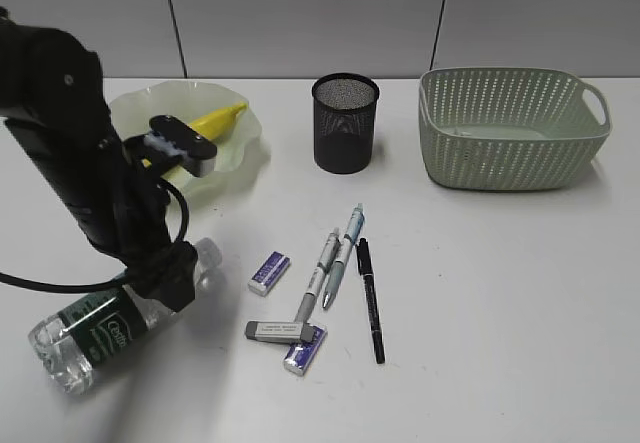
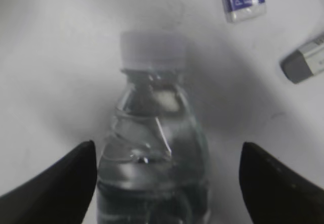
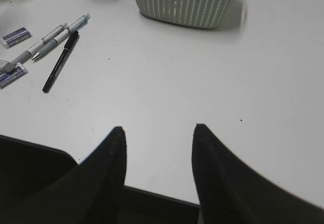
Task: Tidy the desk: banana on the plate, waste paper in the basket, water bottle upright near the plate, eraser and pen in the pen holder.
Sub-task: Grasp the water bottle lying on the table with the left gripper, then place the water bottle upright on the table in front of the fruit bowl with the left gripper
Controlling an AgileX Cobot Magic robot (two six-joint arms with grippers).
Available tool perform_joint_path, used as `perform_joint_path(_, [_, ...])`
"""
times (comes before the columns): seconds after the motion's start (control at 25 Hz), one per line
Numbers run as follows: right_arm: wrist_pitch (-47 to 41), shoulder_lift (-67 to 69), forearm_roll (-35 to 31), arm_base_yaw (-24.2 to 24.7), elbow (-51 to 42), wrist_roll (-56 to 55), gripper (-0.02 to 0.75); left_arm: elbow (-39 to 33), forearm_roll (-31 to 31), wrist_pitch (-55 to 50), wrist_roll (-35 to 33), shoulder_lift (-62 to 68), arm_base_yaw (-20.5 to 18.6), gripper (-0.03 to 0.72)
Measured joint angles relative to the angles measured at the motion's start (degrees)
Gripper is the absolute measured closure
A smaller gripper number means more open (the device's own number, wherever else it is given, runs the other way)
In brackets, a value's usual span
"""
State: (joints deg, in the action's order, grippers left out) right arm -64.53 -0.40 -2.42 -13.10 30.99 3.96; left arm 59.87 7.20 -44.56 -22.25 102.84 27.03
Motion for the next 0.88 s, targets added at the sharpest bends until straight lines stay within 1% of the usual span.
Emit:
perform_joint_path(0.08, [0.0, 0.0, 0.1, 0.0, 0.0, 0.0, 0.389, 0.4, -1.3, 1.8, 1.5, 3.1, 1.3, 0.029])
perform_joint_path(0.12, [0.0, 0.0, 0.1, 0.0, 0.0, 0.0, 0.389, 0.5, -2.2, 2.4, 2.3, 4.7, 2.1, 0.047])
perform_joint_path(0.16, [0.0, 0.0, 0.1, 0.0, 0.0, 0.0, 0.389, 0.5, -4.1, 3.0, 4.2, 6.1, 2.7, 0.092])
perform_joint_path(0.2, [0.0, 0.0, 0.2, 0.0, 0.0, 0.0, 0.389, 0.5, -6.4, 3.2, 6.3, 7.0, 3.3, 0.169])
perform_joint_path(0.24, [0.0, 0.0, 0.2, 0.0, 0.0, 0.0, 0.389, 0.6, -8.0, 3.1, 8.4, 7.6, 3.8, 0.216])
perform_joint_path(0.32, [0.0, 0.0, 0.2, 0.0, 0.0, 0.0, 0.389, 0.7, -10.6, 2.9, 10.2, 7.5, 4.4, 0.202])
perform_joint_path(0.4, [0.0, 0.0, 0.2, 0.0, 0.0, 0.0, 0.389, 0.6, -11.2, 2.9, 10.7, 6.5, 4.4, 0.204])
perform_joint_path(0.48, [0.0, 0.0, 0.2, 0.0, 0.0, 0.0, 0.389, 0.4, -9.9, 3.0, 10.9, 3.8, 4.3, 0.204])
perform_joint_path(0.56, [0.0, 0.0, 0.2, 0.0, 0.0, 0.0, 0.389, -0.3, -7.5, 3.7, 11.2, -2.2, 4.3, 0.204])
perform_joint_path(0.64, [0.0, 0.0, 0.2, 0.0, 0.0, 0.0, 0.389, -2.0, -5.0, 7.2, 11.2, -9.3, 4.3, 0.204])
perform_joint_path(0.76, [0.1, 0.0, 0.4, 0.0, 0.0, 0.0, 0.389, -8.5, -2.3, 16.8, 11.3, -19.8, 4.3, 0.206])
perform_joint_path(0.88, [0.1, 0.0, 0.6, 0.0, 0.0, 0.0, 0.389, -19.5, 0.4, 28.4, 11.4, -27.3, 4.2, 0.206])
